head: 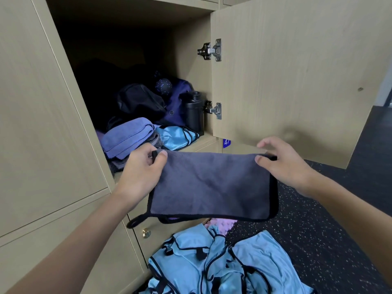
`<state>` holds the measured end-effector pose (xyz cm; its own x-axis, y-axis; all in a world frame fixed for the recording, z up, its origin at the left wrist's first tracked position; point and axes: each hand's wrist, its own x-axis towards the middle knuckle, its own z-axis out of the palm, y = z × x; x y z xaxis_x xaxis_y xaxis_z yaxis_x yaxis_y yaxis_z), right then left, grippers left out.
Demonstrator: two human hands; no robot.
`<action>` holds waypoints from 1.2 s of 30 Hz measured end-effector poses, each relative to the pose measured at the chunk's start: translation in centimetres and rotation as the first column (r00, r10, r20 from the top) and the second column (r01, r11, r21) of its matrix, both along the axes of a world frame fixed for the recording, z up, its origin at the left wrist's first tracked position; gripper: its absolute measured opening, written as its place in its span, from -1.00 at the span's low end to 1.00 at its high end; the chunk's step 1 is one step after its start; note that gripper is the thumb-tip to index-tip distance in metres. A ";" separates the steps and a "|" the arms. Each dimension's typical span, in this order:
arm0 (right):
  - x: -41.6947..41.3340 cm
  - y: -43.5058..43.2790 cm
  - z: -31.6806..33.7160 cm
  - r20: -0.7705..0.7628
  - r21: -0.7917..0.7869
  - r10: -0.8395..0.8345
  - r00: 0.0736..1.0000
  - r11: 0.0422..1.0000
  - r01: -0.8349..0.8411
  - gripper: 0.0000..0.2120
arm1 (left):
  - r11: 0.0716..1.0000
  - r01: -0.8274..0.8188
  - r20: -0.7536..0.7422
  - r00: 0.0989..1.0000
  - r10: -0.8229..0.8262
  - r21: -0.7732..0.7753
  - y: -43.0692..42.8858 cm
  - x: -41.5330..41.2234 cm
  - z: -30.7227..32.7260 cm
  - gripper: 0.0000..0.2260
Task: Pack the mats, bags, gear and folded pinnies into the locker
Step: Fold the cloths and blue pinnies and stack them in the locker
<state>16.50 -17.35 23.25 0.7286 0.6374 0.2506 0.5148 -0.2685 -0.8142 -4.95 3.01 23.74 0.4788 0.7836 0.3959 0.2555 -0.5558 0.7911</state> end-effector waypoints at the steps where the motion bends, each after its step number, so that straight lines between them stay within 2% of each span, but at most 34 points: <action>1: -0.3 0.0 0.1 -0.025 0.001 0.038 0.999 0.999 -0.038 -0.86 | 1.000 -0.013 -0.008 1.000 0.013 0.012 -0.4 0.2 -0.1 -0.72; 4: -1.9 0.1 0.5 -0.081 -0.038 0.123 0.989 0.991 -0.127 -0.86 | 0.997 -0.039 -0.026 0.999 0.040 0.062 -1.2 0.7 -0.4 -0.72; 7: -4.1 1.0 0.8 -0.119 -0.037 0.165 0.979 0.985 -0.170 -0.82 | 0.996 0.027 -0.027 0.999 -0.025 0.080 -2.4 1.3 -0.9 -0.74; 9: -5.6 1.7 0.8 -0.231 0.035 0.221 0.947 0.975 -0.219 -0.82 | 0.994 0.096 -0.034 0.995 -0.094 0.056 -3.1 1.7 -1.6 -0.75; 12: -7.3 2.7 0.9 -0.392 0.170 0.349 0.851 0.937 -0.306 -0.82 | 0.977 0.210 -0.061 0.976 -0.208 0.035 -4.2 2.2 -2.3 -0.77; 15: -8.2 3.4 0.7 -0.427 0.238 0.433 0.794 0.901 -0.364 -0.73 | 0.932 0.351 0.005 0.936 -0.352 -0.086 -5.1 1.8 -1.9 -0.77; 17: -8.4 3.5 0.9 -0.425 0.245 0.430 0.796 0.902 -0.357 -0.63 | 0.860 0.459 0.080 0.888 -0.453 -0.224 -5.2 1.3 -1.6 -0.72; 18: -8.4 3.4 1.0 -0.413 0.252 0.436 0.799 0.898 -0.360 -0.60 | 0.843 0.480 0.102 0.877 -0.470 -0.242 -5.1 1.0 -1.5 -0.69; 20: -8.3 3.3 1.4 -0.359 0.284 0.440 0.823 0.891 -0.353 -0.55 | 0.868 0.445 0.149 0.895 -0.421 -0.221 -5.0 0.8 -1.3 -0.73; 21: -8.0 3.3 1.6 -0.294 0.288 0.392 0.872 0.906 -0.310 -0.54 | 0.880 0.418 0.194 0.904 -0.380 -0.224 -5.0 0.7 -1.1 -0.76; 23: -7.1 3.3 1.5 -0.180 0.275 0.254 0.950 0.941 -0.199 -0.50 | 0.866 0.401 0.305 0.900 -0.311 -0.298 -5.0 0.6 -0.4 -0.81; 24: -6.6 3.3 1.2 -0.203 0.265 0.246 0.948 0.946 -0.188 -0.43 | 0.848 0.402 0.354 0.893 -0.279 -0.344 -4.9 0.5 0.0 -0.81; 26: -6.5 3.1 0.5 -0.363 0.270 0.363 0.858 0.923 -0.276 -0.26 | 0.818 0.399 0.429 0.878 -0.211 -0.414 -4.6 0.3 0.7 -0.82; 28: -6.9 3.0 -0.1 -0.456 0.318 0.463 0.760 0.883 -0.346 -0.24 | 0.804 0.376 0.453 0.879 -0.151 -0.461 -4.5 0.2 1.2 -0.82; 30: -7.2 3.4 0.1 -0.450 0.367 0.457 0.768 0.878 -0.307 -0.25 | 0.805 0.351 0.440 0.889 -0.127 -0.478 -4.3 0.1 1.2 -0.70; 33: -7.4 4.0 0.5 -0.432 0.459 0.425 0.796 0.863 -0.212 -0.41 | 0.808 0.438 0.425 0.866 -0.262 -0.394 -3.8 -0.2 0.0 -0.25; 34: -7.5 4.0 0.6 -0.430 0.480 0.419 0.800 0.856 -0.190 -0.48 | 0.824 0.464 0.392 0.859 -0.329 -0.326 -3.8 -0.2 -0.4 -0.17; 36: -7.4 4.2 0.5 -0.413 0.497 0.396 0.820 0.853 -0.161 -0.60 | 0.844 0.494 0.324 0.849 -0.417 -0.209 -3.7 -0.2 -0.8 -0.17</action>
<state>9.06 -13.17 23.77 0.6323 0.7467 0.2066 0.0185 0.2521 -0.9675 -5.17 -0.73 22.94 0.7201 0.5954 0.3562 -0.2047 -0.3082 0.9290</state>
